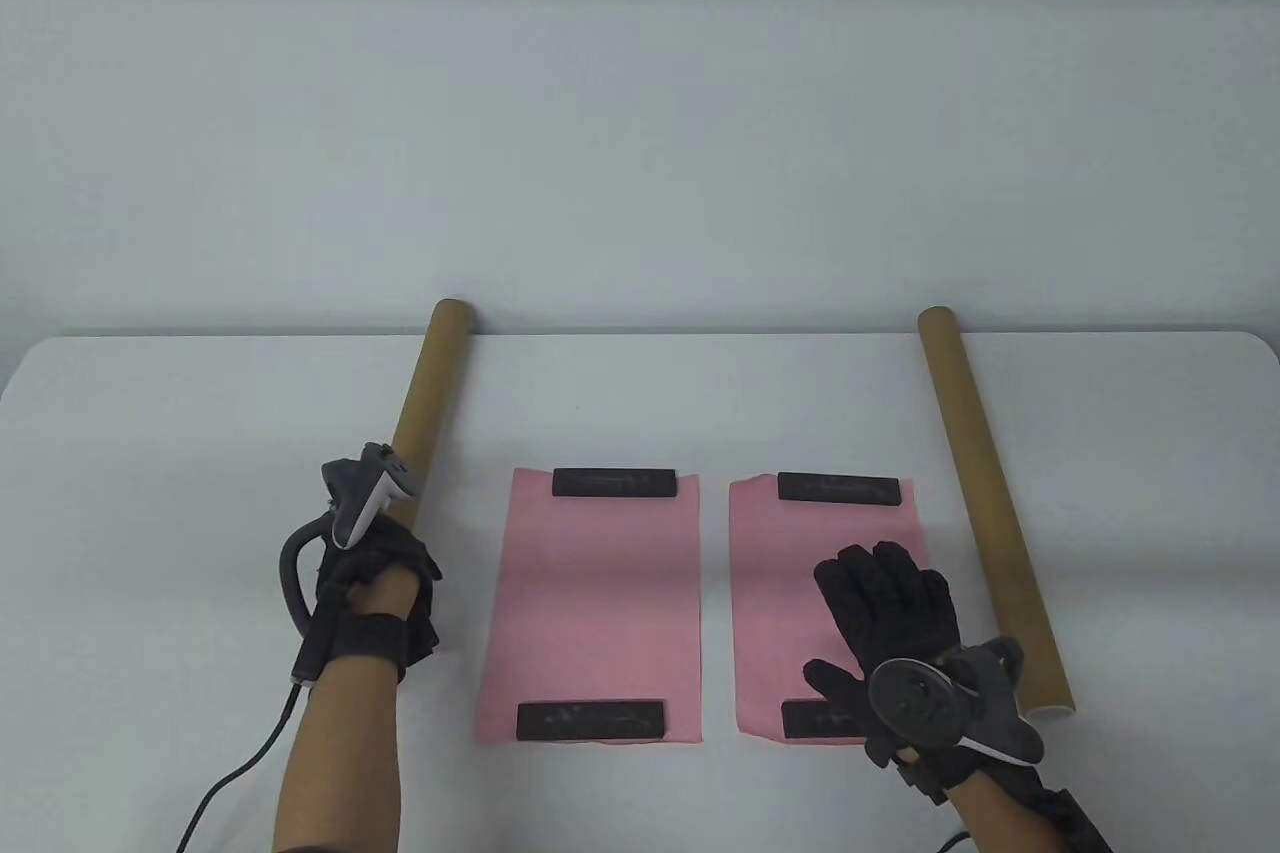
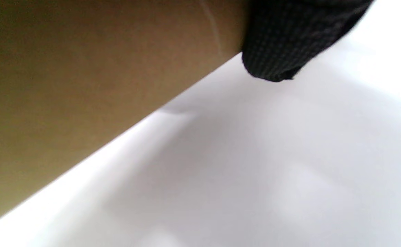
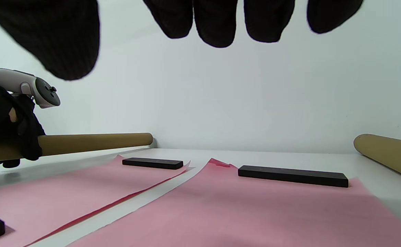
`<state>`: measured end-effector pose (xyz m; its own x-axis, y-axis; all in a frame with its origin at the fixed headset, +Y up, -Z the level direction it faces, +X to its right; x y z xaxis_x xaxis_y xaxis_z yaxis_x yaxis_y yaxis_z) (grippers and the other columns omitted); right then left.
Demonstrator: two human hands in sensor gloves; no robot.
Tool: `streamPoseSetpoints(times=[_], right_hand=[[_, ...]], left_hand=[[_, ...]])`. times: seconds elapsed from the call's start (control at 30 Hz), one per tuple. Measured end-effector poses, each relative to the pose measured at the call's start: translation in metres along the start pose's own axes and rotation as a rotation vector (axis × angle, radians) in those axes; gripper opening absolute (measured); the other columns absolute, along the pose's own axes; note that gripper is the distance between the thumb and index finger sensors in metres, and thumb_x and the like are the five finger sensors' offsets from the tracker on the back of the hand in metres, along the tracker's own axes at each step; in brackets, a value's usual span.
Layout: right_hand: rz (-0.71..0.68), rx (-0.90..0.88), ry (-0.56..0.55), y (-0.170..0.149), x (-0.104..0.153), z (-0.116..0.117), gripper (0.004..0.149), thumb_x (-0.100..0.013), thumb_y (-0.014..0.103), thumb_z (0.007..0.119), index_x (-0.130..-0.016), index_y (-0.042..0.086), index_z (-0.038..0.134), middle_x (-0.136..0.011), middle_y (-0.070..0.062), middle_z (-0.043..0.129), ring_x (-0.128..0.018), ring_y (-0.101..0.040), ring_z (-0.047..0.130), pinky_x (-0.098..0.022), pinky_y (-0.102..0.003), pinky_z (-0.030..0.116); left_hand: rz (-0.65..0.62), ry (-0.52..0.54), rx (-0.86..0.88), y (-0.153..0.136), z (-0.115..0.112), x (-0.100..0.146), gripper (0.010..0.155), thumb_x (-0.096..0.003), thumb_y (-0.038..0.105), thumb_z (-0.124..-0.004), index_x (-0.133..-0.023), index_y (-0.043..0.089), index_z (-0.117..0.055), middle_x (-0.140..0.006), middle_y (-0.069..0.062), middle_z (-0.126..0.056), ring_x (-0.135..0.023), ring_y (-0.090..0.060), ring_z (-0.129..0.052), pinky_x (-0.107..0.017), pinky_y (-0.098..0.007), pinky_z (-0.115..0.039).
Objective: Roll up papers and store in mailing tubes
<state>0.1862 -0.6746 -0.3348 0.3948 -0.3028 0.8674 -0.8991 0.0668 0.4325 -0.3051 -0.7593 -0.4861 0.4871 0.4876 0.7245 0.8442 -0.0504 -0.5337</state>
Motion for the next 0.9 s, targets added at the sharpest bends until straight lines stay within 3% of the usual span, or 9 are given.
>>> streamPoseSetpoints(times=[0.17, 0.3, 0.43, 0.57, 0.7, 0.9], right_hand=[[0.0, -0.015, -0.024, 0.0, 0.001, -0.004, 0.09, -0.045, 0.058, 0.083, -0.113, 0.009, 0.049, -0.116, -0.024, 0.051, -0.104, -0.062, 0.054, -0.065, -0.077, 0.052], [0.021, -0.032, -0.035, -0.006, 0.002, -0.006, 0.09, -0.045, 0.058, 0.083, -0.113, 0.008, 0.05, -0.115, -0.025, 0.052, -0.104, -0.062, 0.055, -0.065, -0.077, 0.053], [0.055, -0.068, -0.033, -0.016, 0.002, -0.006, 0.09, -0.045, 0.056, 0.083, -0.112, 0.007, 0.05, -0.115, -0.025, 0.052, -0.103, -0.062, 0.057, -0.064, -0.077, 0.053], [0.096, -0.133, -0.043, -0.026, 0.003, -0.006, 0.09, -0.045, 0.056, 0.084, -0.112, 0.005, 0.049, -0.114, -0.026, 0.053, -0.102, -0.061, 0.06, -0.064, -0.077, 0.054], [0.155, -0.268, -0.061, -0.039, 0.004, -0.005, 0.092, -0.045, 0.055, 0.084, -0.112, 0.002, 0.048, -0.113, -0.027, 0.054, -0.1, -0.06, 0.064, -0.062, -0.08, 0.051], [0.172, -0.4, -0.059, -0.047, 0.005, -0.004, 0.094, -0.044, 0.057, 0.085, -0.11, 0.0, 0.051, -0.111, -0.029, 0.056, -0.098, -0.06, 0.066, -0.06, -0.081, 0.051]], left_hand=[[-0.108, 0.205, -0.13, -0.002, 0.02, 0.034, 0.088, -0.0387, 0.047, -0.089, -0.101, 0.015, -0.035, -0.098, -0.015, -0.053, -0.082, -0.023, -0.091, -0.063, -0.047, -0.086], [-0.194, 0.368, -0.155, -0.002, 0.03, 0.064, 0.084, -0.0356, 0.04, -0.098, -0.1, 0.024, -0.047, -0.099, -0.01, -0.055, -0.082, -0.023, -0.089, -0.065, -0.052, -0.08], [-0.285, 0.502, -0.193, 0.0, 0.037, 0.099, 0.078, -0.0329, 0.04, -0.102, -0.096, 0.033, -0.056, -0.097, -0.004, -0.06, -0.082, -0.019, -0.089, -0.068, -0.053, -0.078], [-0.359, 0.637, -0.221, 0.001, 0.038, 0.137, 0.075, -0.0321, 0.041, -0.102, -0.094, 0.039, -0.059, -0.097, 0.0, -0.061, -0.084, -0.015, -0.089, -0.073, -0.062, -0.07], [-0.431, 0.749, -0.215, -0.003, 0.036, 0.164, 0.074, -0.0316, 0.042, -0.102, -0.093, 0.044, -0.06, -0.099, 0.006, -0.062, -0.086, -0.014, -0.087, -0.074, -0.067, -0.065], [-0.593, 0.78, -0.206, -0.003, 0.019, 0.18, 0.074, -0.0314, 0.042, -0.102, -0.091, 0.049, -0.059, -0.1, 0.014, -0.071, -0.09, -0.013, -0.085, -0.073, -0.069, -0.061]])
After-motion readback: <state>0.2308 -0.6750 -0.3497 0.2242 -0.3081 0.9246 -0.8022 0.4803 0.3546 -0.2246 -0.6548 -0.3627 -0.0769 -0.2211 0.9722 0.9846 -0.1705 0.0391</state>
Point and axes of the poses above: the tracker on the back of each hand, its own y axis roughly to the thumb side, its own x axis roughly from the fingertips to the wrist, z = x × y, the point moved 5 cm from there along -x, roughly from the wrist to the fingertips
